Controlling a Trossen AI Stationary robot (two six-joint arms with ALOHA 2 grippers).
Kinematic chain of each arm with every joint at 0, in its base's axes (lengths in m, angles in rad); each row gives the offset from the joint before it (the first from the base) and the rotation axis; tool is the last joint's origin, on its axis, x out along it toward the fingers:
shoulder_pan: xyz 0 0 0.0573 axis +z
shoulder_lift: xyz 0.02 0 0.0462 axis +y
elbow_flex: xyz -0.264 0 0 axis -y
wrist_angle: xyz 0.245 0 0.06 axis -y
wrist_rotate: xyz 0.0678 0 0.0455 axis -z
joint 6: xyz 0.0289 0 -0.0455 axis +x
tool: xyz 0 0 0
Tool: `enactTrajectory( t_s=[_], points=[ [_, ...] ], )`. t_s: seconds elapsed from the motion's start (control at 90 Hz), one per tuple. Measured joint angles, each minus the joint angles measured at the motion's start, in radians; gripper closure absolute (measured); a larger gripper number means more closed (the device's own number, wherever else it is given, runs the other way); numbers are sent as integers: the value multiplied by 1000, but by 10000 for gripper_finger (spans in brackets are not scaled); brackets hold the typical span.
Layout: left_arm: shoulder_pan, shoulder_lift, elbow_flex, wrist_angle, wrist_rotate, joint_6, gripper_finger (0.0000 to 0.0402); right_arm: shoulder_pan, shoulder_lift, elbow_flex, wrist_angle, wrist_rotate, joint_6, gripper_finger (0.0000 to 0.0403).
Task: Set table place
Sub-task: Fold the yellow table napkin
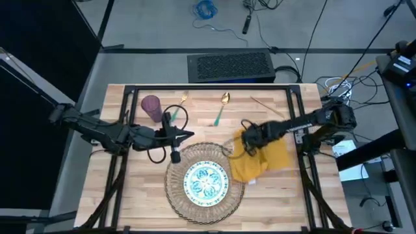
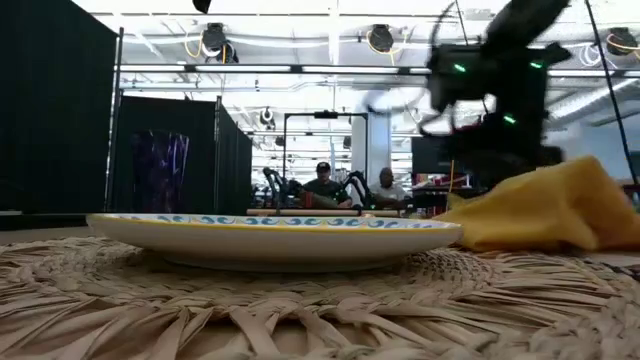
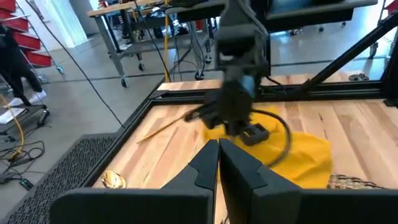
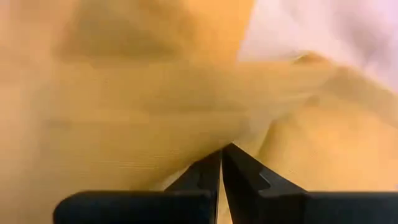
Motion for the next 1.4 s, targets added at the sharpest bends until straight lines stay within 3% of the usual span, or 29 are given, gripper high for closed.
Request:
enactTrajectory(
  t_s=[0.233, 0.4, 0.7, 0.944, 1.122, 1.4],
  points=[
    [-1, 0, 0, -9, 0, 0, 402, 7, -1, 233, -328, 76, -42, 403],
    [-1, 0, 0, -33, 7, -8, 402, 60, -2, 322, -342, 60, -51, 393],
    [-19, 0, 0, -36, 12, -8, 402, 73, 0, 319, -294, 0, -25, 274],
    [-21, 0, 0, -37, 15, -8, 402, 48, 0, 236, -184, -91, -10, 186],
    [-21, 0, 0, -37, 15, -8, 402, 46, 1, 213, -149, -102, -10, 156],
    [-21, 0, 0, -37, 14, -7, 402, 67, 3, 163, -73, -128, 31, 152]
  ],
)
